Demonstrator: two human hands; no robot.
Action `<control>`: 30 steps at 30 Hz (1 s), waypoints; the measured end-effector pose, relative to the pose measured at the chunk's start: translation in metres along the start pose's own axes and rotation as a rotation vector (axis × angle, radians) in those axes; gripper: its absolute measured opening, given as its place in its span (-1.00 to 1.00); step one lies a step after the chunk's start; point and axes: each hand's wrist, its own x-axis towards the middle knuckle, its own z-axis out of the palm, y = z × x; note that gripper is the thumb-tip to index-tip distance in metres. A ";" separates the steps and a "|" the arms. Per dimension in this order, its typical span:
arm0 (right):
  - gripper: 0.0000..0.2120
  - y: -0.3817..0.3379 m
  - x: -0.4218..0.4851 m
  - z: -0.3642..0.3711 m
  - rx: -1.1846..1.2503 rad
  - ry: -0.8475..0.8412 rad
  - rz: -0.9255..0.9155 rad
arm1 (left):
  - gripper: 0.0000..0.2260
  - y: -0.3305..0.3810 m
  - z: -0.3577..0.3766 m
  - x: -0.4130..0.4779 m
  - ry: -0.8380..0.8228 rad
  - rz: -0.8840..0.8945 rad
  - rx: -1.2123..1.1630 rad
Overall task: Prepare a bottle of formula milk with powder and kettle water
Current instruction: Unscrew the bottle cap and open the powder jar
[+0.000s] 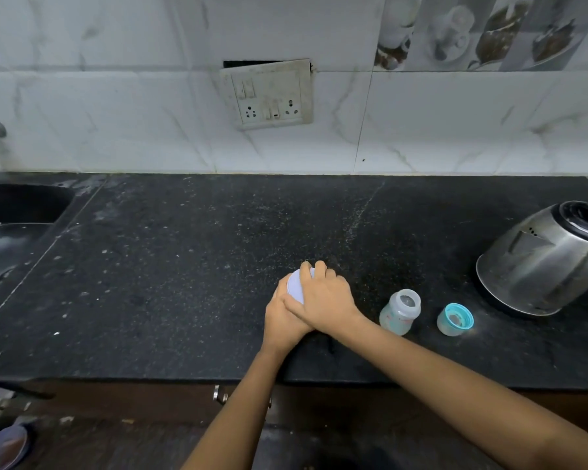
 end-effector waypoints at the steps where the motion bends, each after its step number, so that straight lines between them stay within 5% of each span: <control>1: -0.26 0.002 0.002 0.002 0.000 -0.027 -0.043 | -0.27 0.001 -0.001 0.000 -0.004 0.012 0.013; 6: -0.26 0.030 0.015 0.000 0.090 0.020 -0.382 | -0.30 -0.009 -0.006 0.005 -0.031 0.022 0.009; 11: -0.53 0.048 0.035 -0.027 0.121 -0.223 -0.796 | -0.35 -0.007 -0.005 0.004 -0.042 -0.013 -0.018; 14: -0.80 0.051 0.036 -0.045 0.559 -0.409 -0.752 | -0.34 -0.007 -0.005 0.001 -0.055 0.006 -0.052; 16: -0.88 0.051 0.033 -0.055 0.612 -0.320 -0.704 | -0.32 -0.006 -0.005 0.000 -0.068 0.005 -0.049; 19: -0.34 0.042 0.036 -0.055 0.048 -0.291 -0.526 | -0.27 -0.008 -0.005 0.001 -0.052 0.011 -0.046; 21: -0.24 0.030 0.035 -0.049 -0.204 -0.411 -0.434 | -0.27 -0.009 -0.006 -0.001 -0.047 0.006 -0.051; 26: -0.34 0.033 0.044 -0.056 -0.167 -0.466 -0.727 | -0.34 -0.007 -0.007 0.000 -0.058 0.005 -0.022; 30: -0.35 0.059 0.053 -0.075 0.285 -0.485 -0.742 | -0.28 -0.005 -0.010 0.001 -0.074 0.024 -0.027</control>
